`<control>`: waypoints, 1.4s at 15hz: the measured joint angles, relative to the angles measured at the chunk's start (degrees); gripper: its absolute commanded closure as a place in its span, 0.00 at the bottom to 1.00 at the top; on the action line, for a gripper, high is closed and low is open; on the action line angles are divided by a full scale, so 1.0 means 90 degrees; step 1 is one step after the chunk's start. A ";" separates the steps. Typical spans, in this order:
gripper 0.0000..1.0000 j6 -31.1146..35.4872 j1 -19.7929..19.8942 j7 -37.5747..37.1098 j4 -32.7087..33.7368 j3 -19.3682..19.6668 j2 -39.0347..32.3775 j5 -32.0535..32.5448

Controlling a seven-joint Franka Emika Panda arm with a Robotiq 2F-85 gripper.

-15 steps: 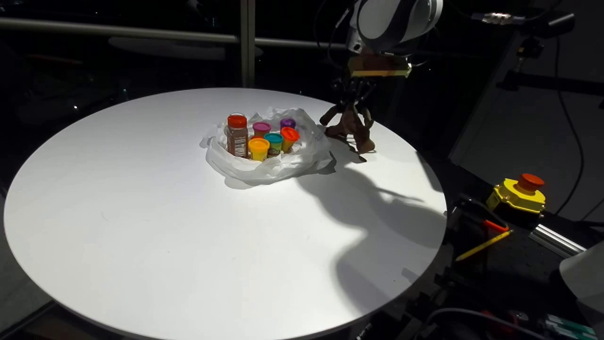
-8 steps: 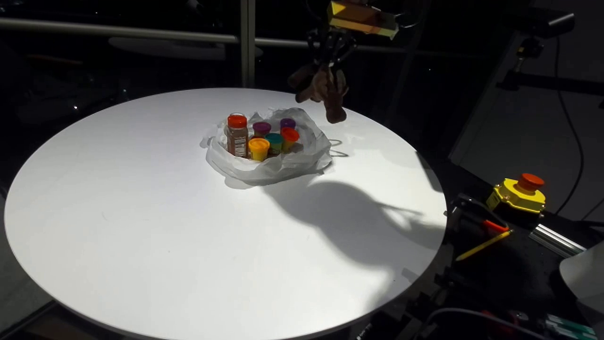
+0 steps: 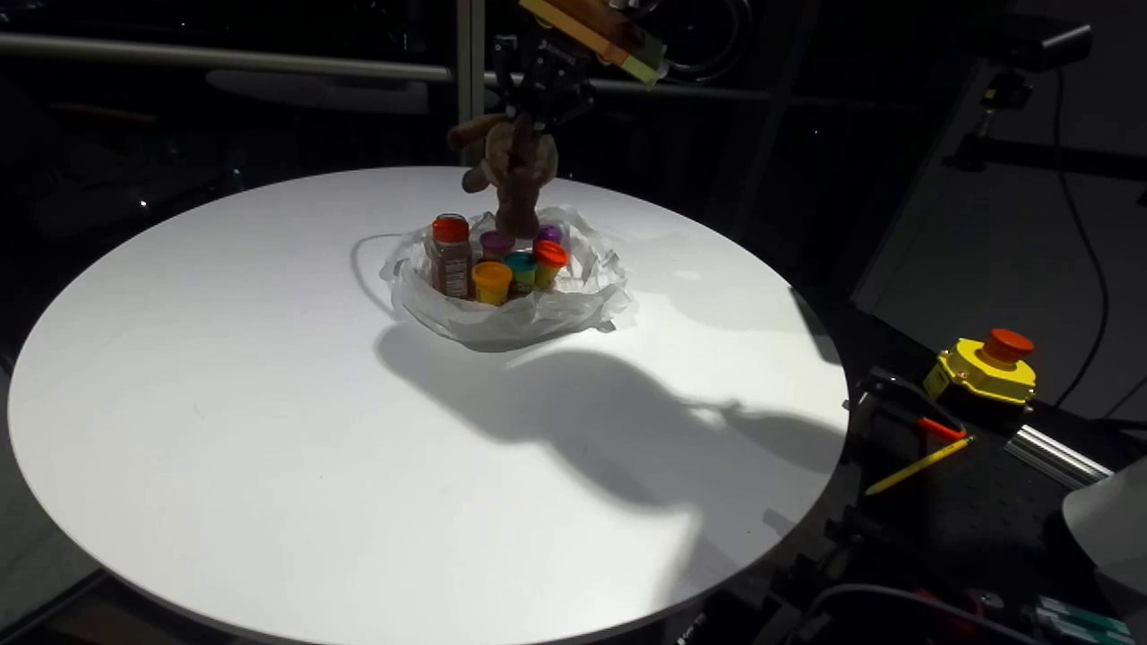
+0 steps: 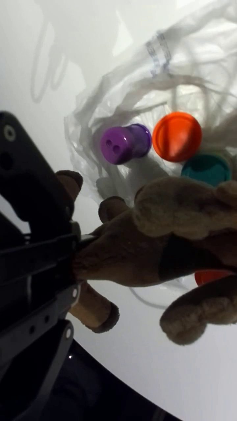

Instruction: Put the contents on the table into the plastic bag.

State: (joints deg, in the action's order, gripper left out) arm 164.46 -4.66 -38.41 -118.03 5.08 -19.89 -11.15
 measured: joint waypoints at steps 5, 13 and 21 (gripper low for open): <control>0.91 0.0273 0.0204 0.0193 0.0433 -0.0281 -0.0667 -0.0602; 0.47 0.0621 0.0357 0.0671 0.0474 -0.0339 -0.1271 -0.0698; 0.00 0.0824 -0.0829 0.0625 -0.0212 0.1007 -0.0852 -0.0255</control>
State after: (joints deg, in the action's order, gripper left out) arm 171.87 -12.12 -32.79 -119.94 14.14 -27.55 -13.45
